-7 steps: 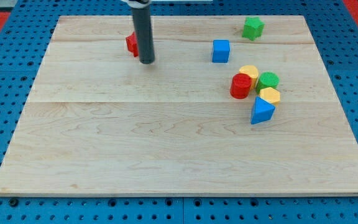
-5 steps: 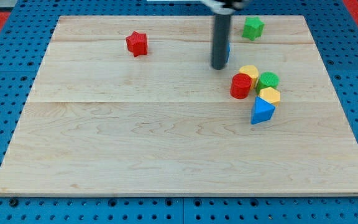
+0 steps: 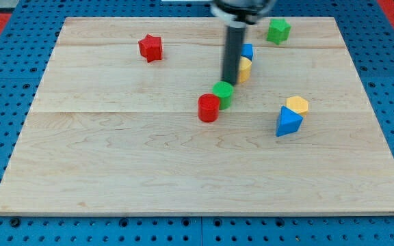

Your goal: Push the heart below the cube

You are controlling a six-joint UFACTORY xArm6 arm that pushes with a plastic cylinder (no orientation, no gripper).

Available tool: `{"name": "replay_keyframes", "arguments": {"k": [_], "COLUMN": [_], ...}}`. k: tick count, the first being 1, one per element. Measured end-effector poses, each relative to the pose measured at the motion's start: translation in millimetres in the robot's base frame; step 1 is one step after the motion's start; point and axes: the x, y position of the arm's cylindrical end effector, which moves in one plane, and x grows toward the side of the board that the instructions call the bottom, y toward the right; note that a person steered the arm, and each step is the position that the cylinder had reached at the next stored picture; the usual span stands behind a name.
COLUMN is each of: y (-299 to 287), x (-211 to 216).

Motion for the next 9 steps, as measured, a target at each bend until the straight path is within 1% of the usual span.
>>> {"name": "replay_keyframes", "arguments": {"k": [1, 2, 3, 4, 6, 7, 9], "y": [-44.7, -18.4, 39.8, 83.9, 132.0, 119.3, 1.9], "x": [1.1, 17.7, 12.0, 10.0, 6.0, -24.2, -26.2]}}
